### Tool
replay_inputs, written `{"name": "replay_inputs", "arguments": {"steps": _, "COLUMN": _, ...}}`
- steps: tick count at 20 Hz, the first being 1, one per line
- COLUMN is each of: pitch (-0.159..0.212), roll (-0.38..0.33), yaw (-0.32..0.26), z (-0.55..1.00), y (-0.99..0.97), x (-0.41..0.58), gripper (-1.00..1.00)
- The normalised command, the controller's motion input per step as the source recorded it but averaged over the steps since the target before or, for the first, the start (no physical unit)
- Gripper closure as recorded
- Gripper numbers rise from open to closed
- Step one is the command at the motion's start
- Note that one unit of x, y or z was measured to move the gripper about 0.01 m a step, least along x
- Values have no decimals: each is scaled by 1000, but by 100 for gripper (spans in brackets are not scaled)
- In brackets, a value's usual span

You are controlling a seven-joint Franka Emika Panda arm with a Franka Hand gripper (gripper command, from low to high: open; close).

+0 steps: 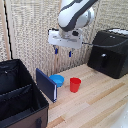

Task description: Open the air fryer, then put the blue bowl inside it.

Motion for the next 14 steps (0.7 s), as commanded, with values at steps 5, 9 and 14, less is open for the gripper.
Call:
{"name": "replay_inputs", "arguments": {"steps": 5, "pitch": 0, "roll": -339, "yaw": -223, "z": 0, "y": 0, "x": 61, "gripper": -100}}
{"name": "replay_inputs", "arguments": {"steps": 9, "pitch": -1, "roll": -375, "yaw": -133, "z": 0, "y": 0, "x": 36, "gripper": -100}}
{"name": "replay_inputs", "arguments": {"steps": 14, "pitch": -19, "roll": -375, "yaw": -43, "z": -50, "y": 0, "x": 0, "gripper": -100}}
